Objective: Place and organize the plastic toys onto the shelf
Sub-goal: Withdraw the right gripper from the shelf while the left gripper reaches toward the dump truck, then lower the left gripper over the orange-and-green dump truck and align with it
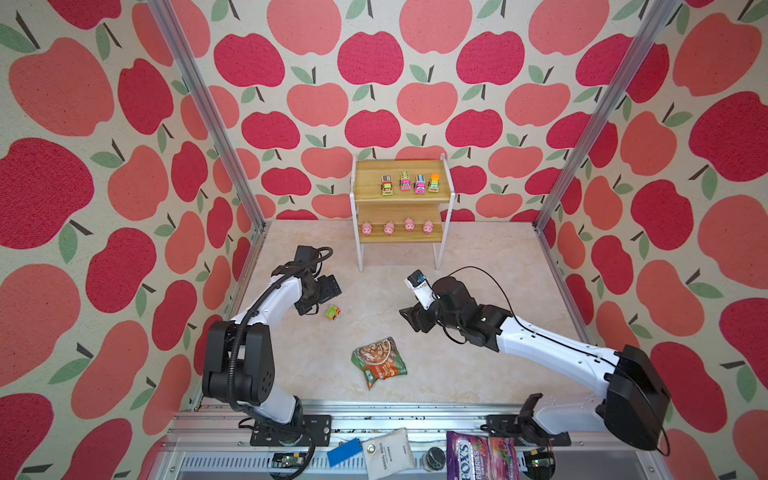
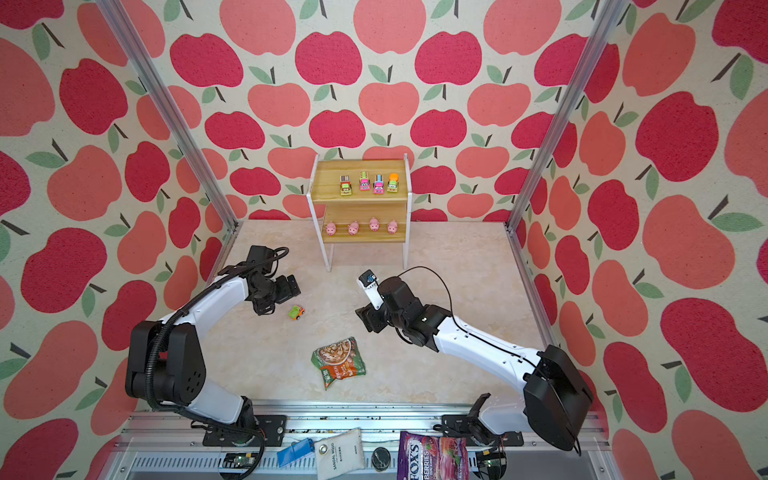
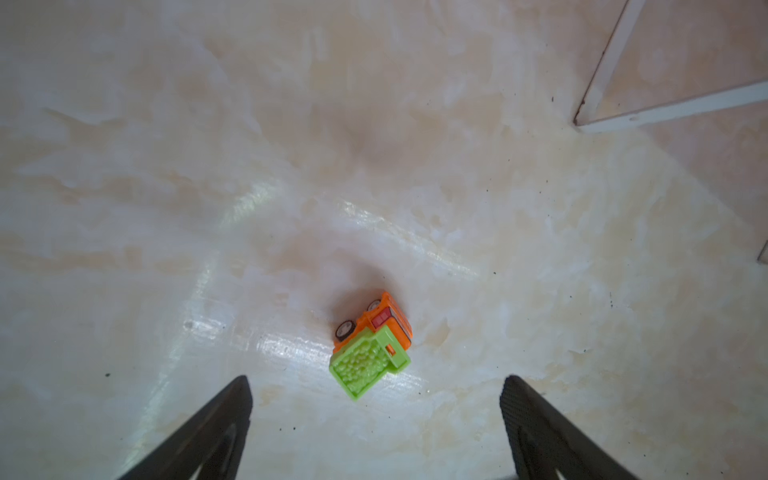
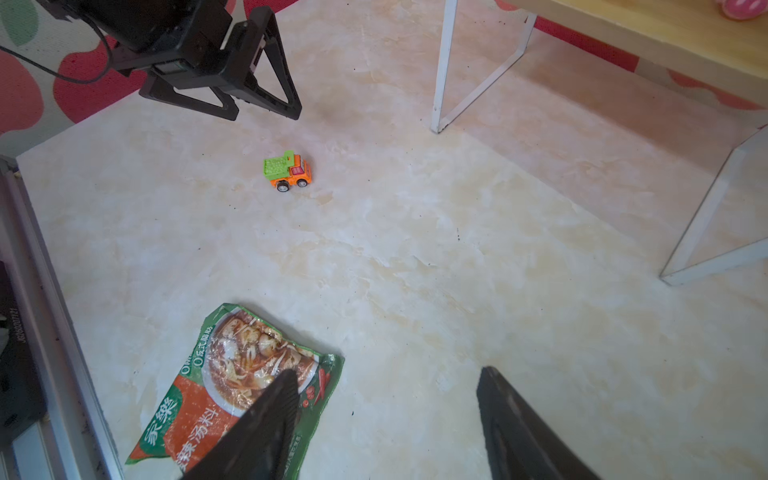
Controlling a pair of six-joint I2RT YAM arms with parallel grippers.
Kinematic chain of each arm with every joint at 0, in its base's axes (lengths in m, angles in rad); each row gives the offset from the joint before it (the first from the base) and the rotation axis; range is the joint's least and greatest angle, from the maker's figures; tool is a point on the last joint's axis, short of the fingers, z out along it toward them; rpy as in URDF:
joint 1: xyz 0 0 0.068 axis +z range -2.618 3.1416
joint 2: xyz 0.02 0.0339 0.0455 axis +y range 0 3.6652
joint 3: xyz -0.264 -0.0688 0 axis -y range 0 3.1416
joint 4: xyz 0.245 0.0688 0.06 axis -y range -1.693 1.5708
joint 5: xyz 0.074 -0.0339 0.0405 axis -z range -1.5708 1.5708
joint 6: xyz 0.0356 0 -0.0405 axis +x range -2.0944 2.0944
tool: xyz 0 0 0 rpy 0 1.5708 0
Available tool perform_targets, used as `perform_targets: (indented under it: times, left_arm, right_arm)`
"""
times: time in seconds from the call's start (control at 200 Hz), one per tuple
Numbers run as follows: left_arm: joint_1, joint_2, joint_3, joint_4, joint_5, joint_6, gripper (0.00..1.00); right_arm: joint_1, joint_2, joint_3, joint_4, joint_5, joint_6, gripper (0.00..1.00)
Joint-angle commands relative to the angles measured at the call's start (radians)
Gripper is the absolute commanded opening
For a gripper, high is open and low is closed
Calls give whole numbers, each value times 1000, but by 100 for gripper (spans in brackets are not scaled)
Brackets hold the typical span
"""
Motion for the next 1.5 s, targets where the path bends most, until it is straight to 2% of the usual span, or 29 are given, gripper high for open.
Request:
perform_targets:
  times: [0.0,0.445,0.575,0.695,0.855,1.005,1.141,1.336,1.496]
  left_arm:
    - [-31,-45,-40,8,17,-114,96]
    - [10,-1,-143,209,26,-38,96]
    - [15,18,-165,317,76,1,96]
    - [-5,46,-193,419,126,12,96]
    - [-35,84,-217,458,138,8,95]
    - [-98,66,-229,432,105,-24,95]
    - [-182,57,-253,393,52,-121,94]
    - [-324,54,-314,451,8,-298,94]
    - [-413,103,-276,501,-14,-358,94]
  right_arm:
    - [-17,-46,-69,60,-67,50,71]
    - [-23,-273,-261,37,-103,104,71]
    - [-23,-337,-286,0,-85,95,71]
    - [-23,-378,-302,-14,-69,90,71]
    - [-22,-404,-306,-14,-58,91,71]
    - [-21,-429,-322,-5,-51,92,71]
    - [-21,-438,-332,9,-46,94,70]
    - [-21,-424,-312,20,-61,92,70]
    - [-20,-442,-320,-10,-61,87,70]
